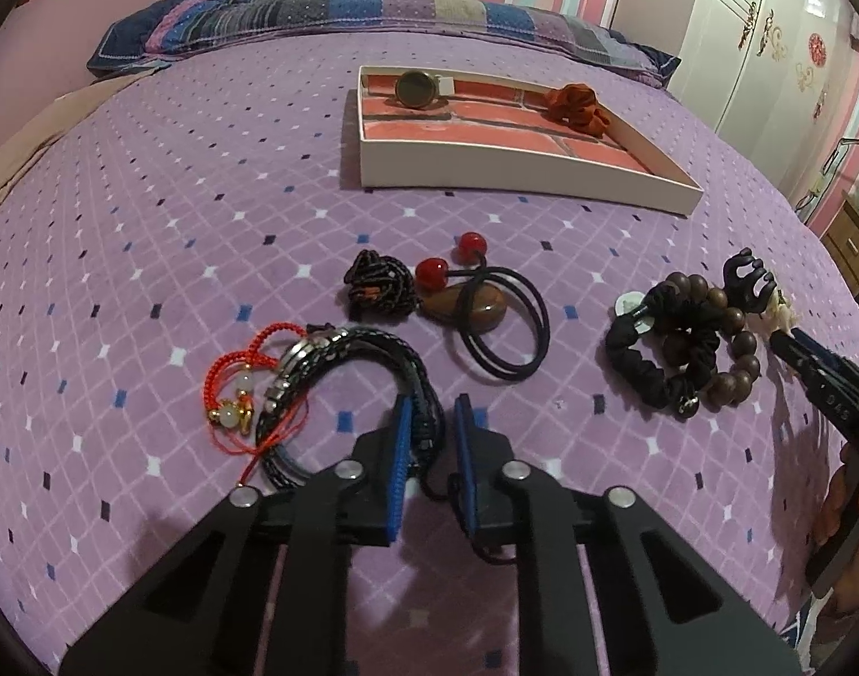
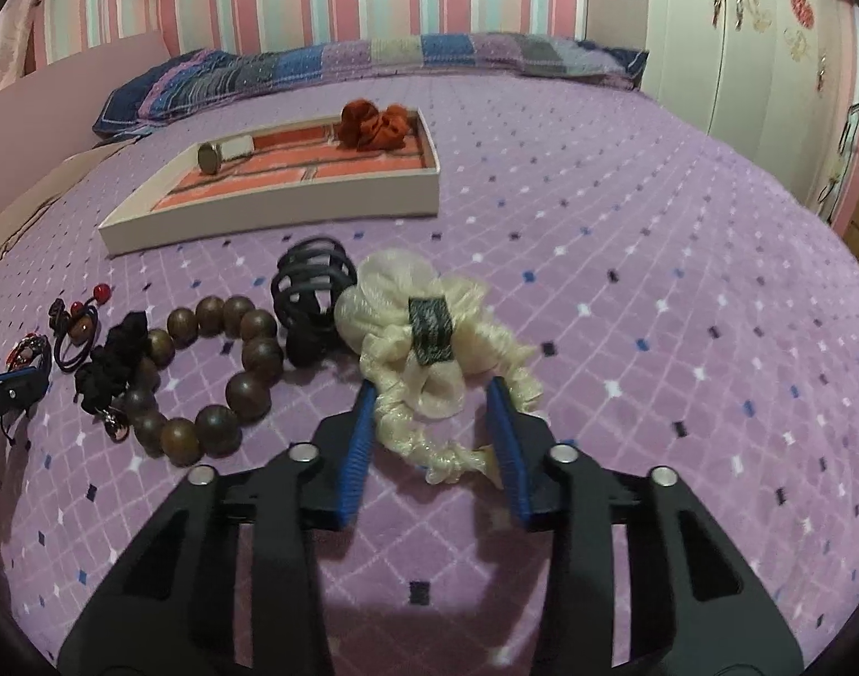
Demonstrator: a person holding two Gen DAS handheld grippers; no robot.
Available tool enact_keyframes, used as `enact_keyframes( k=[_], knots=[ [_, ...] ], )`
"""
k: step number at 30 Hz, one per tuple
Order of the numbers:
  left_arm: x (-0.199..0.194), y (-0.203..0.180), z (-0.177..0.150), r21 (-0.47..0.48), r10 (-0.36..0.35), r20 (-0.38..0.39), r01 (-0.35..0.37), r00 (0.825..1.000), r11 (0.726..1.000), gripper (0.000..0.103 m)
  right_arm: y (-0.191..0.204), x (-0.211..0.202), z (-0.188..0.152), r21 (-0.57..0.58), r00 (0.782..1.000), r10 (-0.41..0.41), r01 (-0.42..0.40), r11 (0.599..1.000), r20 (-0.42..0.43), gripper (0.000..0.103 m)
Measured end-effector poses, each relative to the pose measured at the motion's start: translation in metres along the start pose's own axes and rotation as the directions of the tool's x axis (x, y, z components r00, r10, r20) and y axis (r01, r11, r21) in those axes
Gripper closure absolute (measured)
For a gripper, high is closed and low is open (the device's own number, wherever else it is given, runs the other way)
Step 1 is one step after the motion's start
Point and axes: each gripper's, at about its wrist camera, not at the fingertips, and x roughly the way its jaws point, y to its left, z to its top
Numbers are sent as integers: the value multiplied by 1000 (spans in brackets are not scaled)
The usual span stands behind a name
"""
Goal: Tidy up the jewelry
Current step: 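Close the right tool on the cream scrunchie while the left tool grips the braided bracelet, then carry the cream scrunchie with the right tool while the left tool carries the bracelet into the tray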
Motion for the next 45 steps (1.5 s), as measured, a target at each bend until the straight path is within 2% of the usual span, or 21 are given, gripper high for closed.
enact_keyframes(
  k=[2, 4, 7, 12, 16, 25, 29, 35, 45],
  knots=[
    [0, 0, 0, 7, 1, -2, -1, 1000, 1000, 90, -2, 4, 0, 14, 1000, 11, -11, 1000, -9, 72],
    [0, 1, 1, 10, 3, -6, -3, 1000, 1000, 93, -4, 5, 1, 22, 1000, 22, -22, 1000, -10, 83],
    [0, 3, 2, 11, -5, -13, 5, 1000, 1000, 93, -8, 6, 3, 45, 999, 46, -46, 998, -8, 92],
    [-7, 1, 5, 19, -4, -5, 4, 1000, 1000, 94, -8, 4, 3, 55, 998, 63, -64, 996, 6, 94],
    [-24, -2, 9, 24, -17, 35, 16, 999, 1000, 94, -9, -1, 3, 61, 997, 67, -68, 996, 23, 94],
    [-73, 0, 26, 9, -66, 135, 65, 989, 998, 94, -15, -9, 3, 83, 996, 74, -77, 994, 40, 94],
    [-87, 9, 35, -23, -105, 152, 109, 983, 994, 94, -16, -14, 5, 84, 996, 74, -78, 993, 53, 94],
    [-95, 18, 45, -41, -100, 167, 109, 981, 993, 94, -17, -23, 11, 79, 995, 75, -80, 994, 70, 94],
    [-95, 20, 60, -15, -52, 188, 56, 981, 998, 94, -10, -29, 28, 45, 993, 80, -84, 995, 92, 94]
  ],
)
